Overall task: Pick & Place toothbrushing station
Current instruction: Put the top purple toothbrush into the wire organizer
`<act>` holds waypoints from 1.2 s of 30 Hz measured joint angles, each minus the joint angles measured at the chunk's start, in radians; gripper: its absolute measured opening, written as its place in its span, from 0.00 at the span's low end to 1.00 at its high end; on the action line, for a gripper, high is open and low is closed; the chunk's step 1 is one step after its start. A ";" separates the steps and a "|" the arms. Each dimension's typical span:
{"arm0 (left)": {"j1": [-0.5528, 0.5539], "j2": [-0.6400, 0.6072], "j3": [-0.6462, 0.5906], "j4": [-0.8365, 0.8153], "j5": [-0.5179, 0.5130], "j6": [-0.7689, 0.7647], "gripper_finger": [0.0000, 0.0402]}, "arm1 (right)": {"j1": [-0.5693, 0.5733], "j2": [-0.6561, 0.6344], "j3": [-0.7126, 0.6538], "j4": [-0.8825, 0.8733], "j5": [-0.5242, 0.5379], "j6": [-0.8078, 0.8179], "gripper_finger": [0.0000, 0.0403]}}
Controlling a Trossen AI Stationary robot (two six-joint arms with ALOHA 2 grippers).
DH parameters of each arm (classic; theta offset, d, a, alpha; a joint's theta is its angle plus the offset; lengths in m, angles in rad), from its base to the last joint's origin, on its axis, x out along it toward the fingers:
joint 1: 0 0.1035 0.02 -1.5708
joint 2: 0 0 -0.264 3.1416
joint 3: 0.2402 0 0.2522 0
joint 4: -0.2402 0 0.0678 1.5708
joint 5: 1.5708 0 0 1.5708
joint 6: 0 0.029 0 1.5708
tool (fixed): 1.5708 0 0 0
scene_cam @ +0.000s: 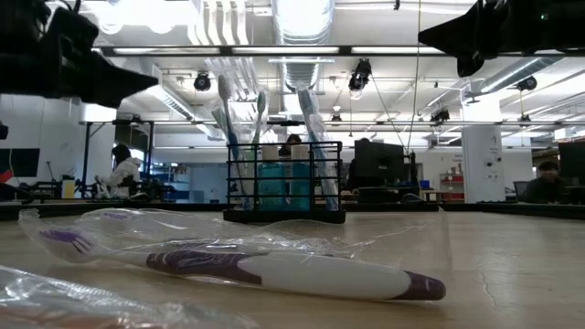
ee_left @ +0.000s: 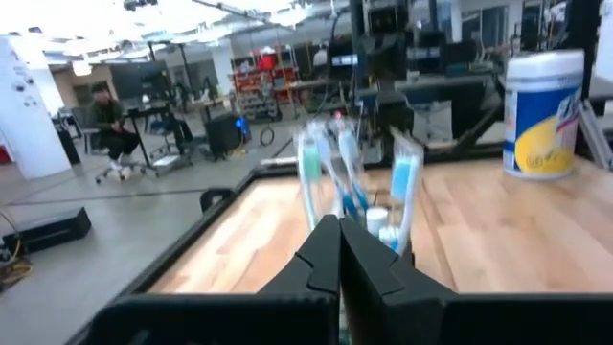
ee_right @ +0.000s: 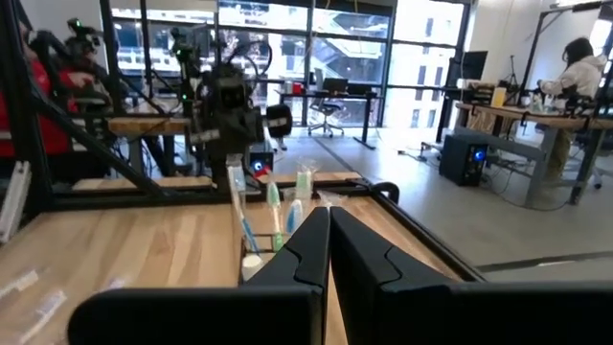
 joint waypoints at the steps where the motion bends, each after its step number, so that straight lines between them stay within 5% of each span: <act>1: 0.000 -0.001 -0.011 0.000 0.000 0.001 0.00 | 0.000 0.000 0.000 0.001 0.000 0.014 0.02; 11: 0.006 -0.005 -0.045 -0.010 -0.045 0.003 0.02 | 0.000 0.162 0.190 -0.189 0.047 0.068 0.02; 21: 0.006 -0.005 -0.044 -0.009 -0.046 0.021 0.03 | 0.010 0.661 0.708 -0.641 -0.248 0.160 0.02; 27: 0.006 -0.005 -0.036 -0.009 -0.047 0.017 0.03 | 0.055 0.979 1.000 -0.856 -0.253 0.232 0.02; 36: 0.006 -0.005 -0.035 -0.013 -0.047 -0.065 0.02 | 0.143 1.319 1.277 -0.875 -0.254 0.345 0.02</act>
